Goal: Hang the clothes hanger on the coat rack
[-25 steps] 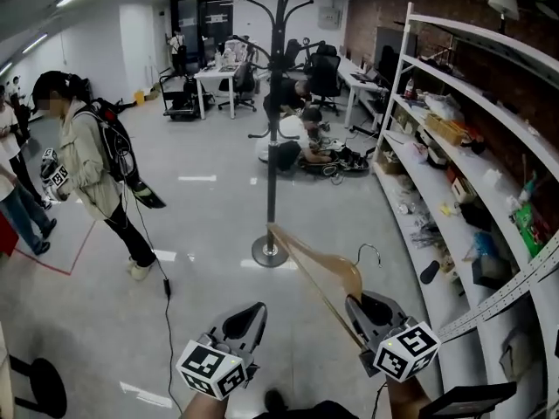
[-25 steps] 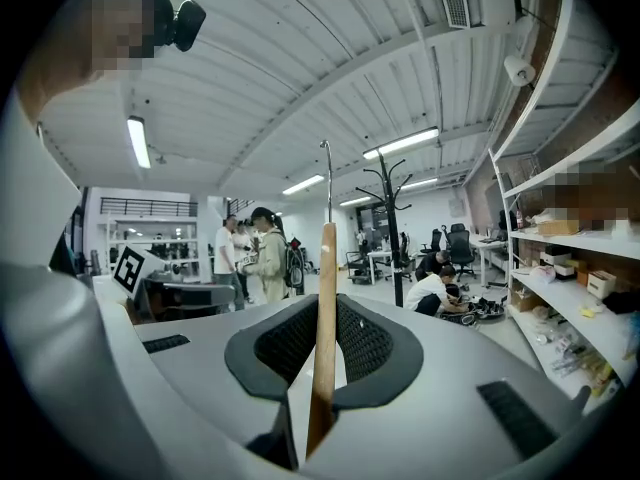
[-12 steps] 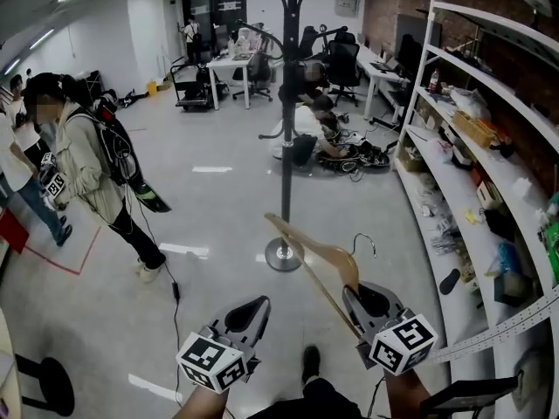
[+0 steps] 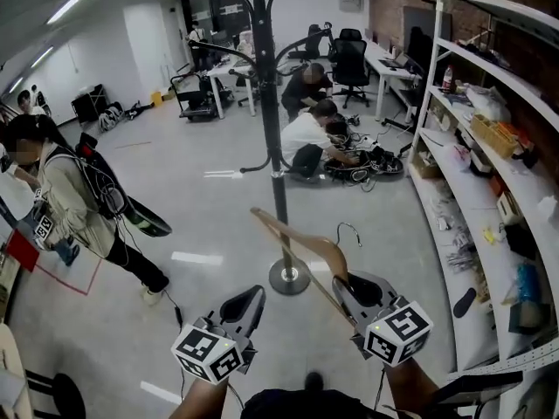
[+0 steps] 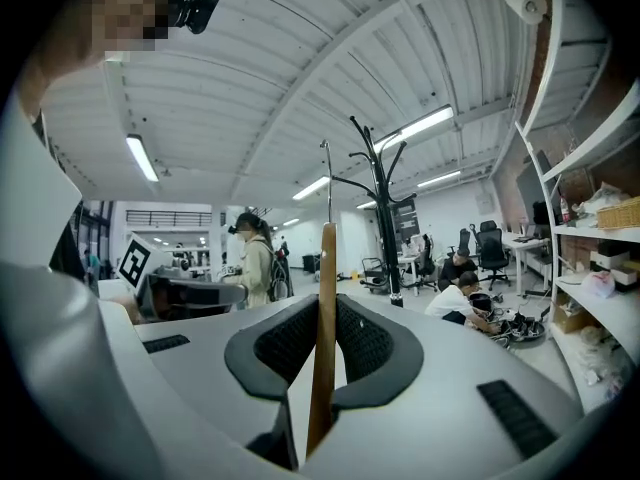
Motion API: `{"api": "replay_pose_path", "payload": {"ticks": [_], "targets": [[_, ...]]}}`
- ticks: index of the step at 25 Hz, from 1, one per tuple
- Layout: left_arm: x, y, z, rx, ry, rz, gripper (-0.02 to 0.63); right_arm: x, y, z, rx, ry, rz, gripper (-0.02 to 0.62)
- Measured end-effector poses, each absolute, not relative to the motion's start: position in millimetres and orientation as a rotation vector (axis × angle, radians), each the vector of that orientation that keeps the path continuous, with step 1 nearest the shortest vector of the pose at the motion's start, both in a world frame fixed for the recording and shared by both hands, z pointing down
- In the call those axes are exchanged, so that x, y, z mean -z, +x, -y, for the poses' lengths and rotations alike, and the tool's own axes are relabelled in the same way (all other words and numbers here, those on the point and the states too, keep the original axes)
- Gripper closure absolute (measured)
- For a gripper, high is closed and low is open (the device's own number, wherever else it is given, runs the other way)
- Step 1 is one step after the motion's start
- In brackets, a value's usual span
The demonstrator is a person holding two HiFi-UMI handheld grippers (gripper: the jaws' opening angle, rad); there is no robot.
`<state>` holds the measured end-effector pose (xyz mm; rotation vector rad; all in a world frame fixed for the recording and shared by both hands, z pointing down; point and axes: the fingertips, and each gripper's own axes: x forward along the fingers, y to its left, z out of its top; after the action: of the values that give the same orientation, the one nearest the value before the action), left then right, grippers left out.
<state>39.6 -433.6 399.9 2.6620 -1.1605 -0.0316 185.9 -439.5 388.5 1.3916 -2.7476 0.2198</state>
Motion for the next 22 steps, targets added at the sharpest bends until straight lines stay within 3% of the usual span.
{"api": "replay_pose_path", "payload": {"ticks": [8,22], "targets": [[-404,39,505,0.033,2.635,1.209,0.606,-398,169,518,-0.236,1.254,2.775,0.541],[-436,-69,690,-0.004,2.582,1.268,0.606,-458,37,700,-0.335,1.085,2.724,0.541]]}}
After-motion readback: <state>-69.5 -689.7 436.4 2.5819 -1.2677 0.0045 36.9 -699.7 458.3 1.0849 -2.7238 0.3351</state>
